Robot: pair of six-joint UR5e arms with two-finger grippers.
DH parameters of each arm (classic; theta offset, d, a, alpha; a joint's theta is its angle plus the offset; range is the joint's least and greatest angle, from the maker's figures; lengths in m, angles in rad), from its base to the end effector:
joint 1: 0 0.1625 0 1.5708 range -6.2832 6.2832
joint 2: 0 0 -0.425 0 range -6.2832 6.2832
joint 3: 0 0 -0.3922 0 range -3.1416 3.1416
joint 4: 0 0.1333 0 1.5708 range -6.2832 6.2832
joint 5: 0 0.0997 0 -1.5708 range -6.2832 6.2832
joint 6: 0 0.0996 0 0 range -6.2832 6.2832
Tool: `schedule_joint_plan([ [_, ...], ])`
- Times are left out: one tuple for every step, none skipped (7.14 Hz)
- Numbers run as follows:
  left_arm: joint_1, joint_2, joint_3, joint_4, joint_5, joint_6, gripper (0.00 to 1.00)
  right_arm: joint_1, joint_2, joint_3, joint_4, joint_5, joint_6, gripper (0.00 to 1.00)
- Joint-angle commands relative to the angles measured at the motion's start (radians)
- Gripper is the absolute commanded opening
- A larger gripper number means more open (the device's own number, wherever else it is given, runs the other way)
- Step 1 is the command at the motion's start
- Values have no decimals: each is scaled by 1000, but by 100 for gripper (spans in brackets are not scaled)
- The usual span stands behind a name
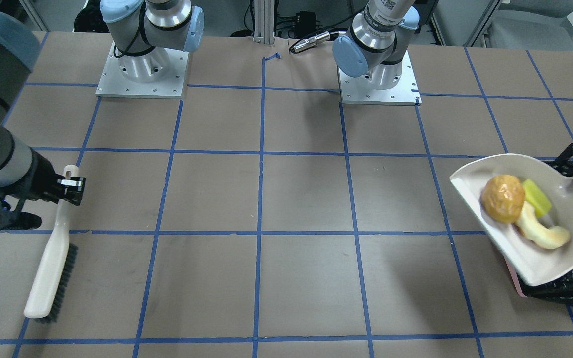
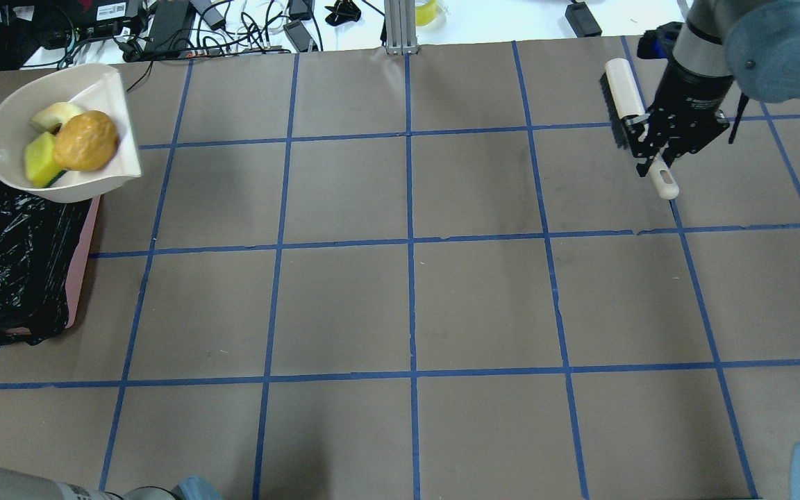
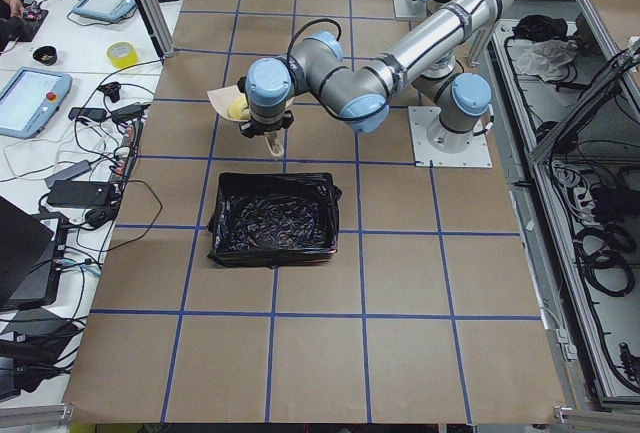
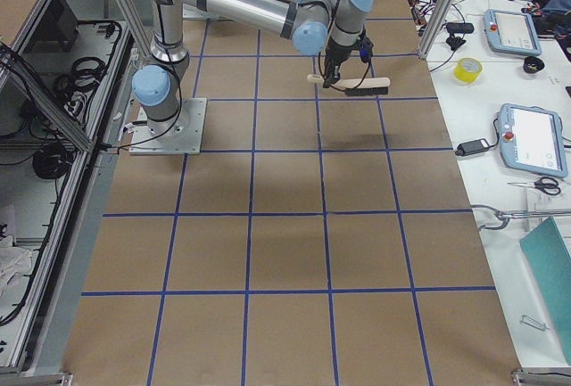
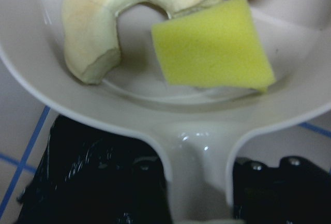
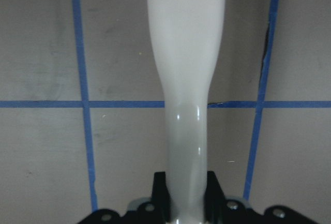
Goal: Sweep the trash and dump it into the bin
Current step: 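Tip the dustpan over the bin with the left gripper to dump the trash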
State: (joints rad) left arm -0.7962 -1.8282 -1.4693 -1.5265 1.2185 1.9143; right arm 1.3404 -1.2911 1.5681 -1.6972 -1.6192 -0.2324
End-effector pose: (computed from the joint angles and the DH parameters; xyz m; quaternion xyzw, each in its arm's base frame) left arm 0.2888 -0.5349 0.4086 -0.5221 -0.8329 0.1582 0.0928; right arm -0.0070 -0.5923 0.3504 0.0028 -0.9969 -0.0787 0.0062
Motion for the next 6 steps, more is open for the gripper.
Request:
schedule_joint_plan([
  [179, -14, 62, -14, 79, 0, 0, -53, 56, 18, -68, -11, -41, 0],
  [201, -16, 91, -12, 123, 5, 0, -67, 64, 18, -70, -11, -45, 0],
  [210, -19, 130, 2, 148, 52, 0, -73, 78, 18, -71, -11, -71, 0],
  [212, -29, 160, 2, 197, 54, 0, -99, 102, 18, -76, -10, -93, 0],
  [224, -43, 165, 5, 234, 68, 0, -121, 122, 18, -87, -8, -94, 0],
  [267, -51, 167, 6, 255, 72, 0, -121, 139, 18, -88, -11, -91, 0],
])
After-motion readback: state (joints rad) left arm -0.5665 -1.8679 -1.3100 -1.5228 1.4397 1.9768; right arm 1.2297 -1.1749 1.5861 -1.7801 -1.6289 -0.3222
